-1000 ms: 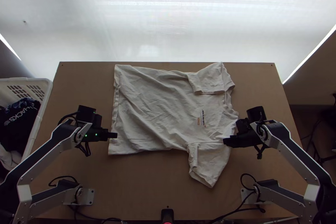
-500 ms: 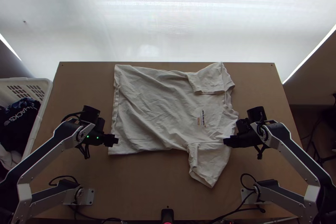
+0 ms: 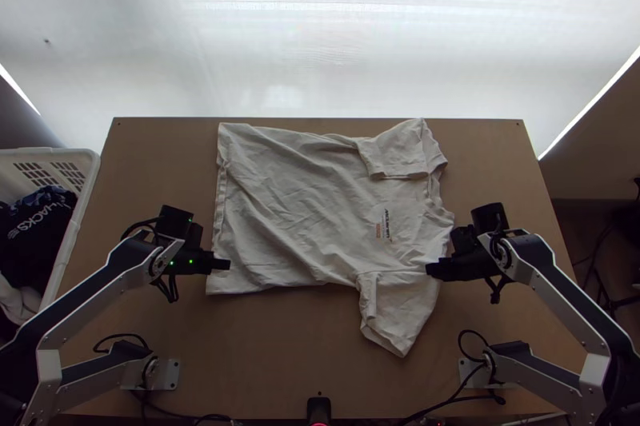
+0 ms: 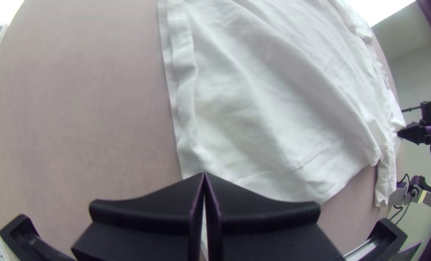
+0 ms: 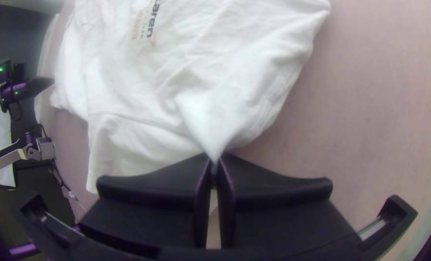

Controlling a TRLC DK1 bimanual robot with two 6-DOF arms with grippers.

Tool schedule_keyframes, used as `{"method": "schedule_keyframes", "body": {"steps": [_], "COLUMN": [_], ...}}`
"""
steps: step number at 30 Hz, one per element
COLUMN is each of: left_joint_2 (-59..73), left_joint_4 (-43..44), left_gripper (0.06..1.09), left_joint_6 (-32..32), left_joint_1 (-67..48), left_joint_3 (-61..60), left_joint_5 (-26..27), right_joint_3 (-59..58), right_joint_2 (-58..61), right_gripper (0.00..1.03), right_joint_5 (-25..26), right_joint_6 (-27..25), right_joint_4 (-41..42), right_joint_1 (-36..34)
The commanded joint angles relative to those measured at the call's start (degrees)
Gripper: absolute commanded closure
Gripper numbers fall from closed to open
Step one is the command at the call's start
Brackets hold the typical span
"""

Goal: Fold the t-shirt

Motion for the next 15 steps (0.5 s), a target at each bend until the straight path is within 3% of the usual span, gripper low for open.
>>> {"method": "schedule_keyframes", "body": {"steps": [1,2,3,6,9,12,15], "left_joint_2": [0.3,0.3,0.3,0.9,2.8,3.0,3.0], "left_joint_4": [4.8,4.7,4.0,0.3,-4.8,-7.8,-8.6], "left_gripper": [1.05,1.02,0.93,0.58,0.48,0.28,0.28], "left_joint_6": [-0.7,-0.7,-0.7,0.0,0.3,1.7,2.1], "left_joint_1": [0.0,0.1,0.2,0.2,0.5,0.3,0.0], "left_joint_3": [-1.9,-1.8,-1.5,-0.4,1.7,2.6,2.6], "left_joint_5": [0.0,0.0,0.0,0.0,-0.3,-0.4,-0.4], "right_joint_3": [-0.3,-0.4,-0.4,-0.4,-0.3,-0.3,-0.3], "right_joint_2": [-0.5,-0.5,-0.6,-0.6,-0.6,-0.5,-0.5], "right_gripper": [1.00,1.00,1.00,1.00,1.00,1.00,1.00], "right_joint_5": [0.0,0.0,0.0,0.0,0.0,0.0,0.0], "right_joint_6": [0.0,0.0,0.0,0.0,0.0,0.0,0.0], "right_joint_4": [0.1,0.1,0.1,0.1,0.1,0.1,0.1], "right_joint_1": [-0.4,-0.6,-0.7,-0.8,-0.7,-0.7,-0.7]}}
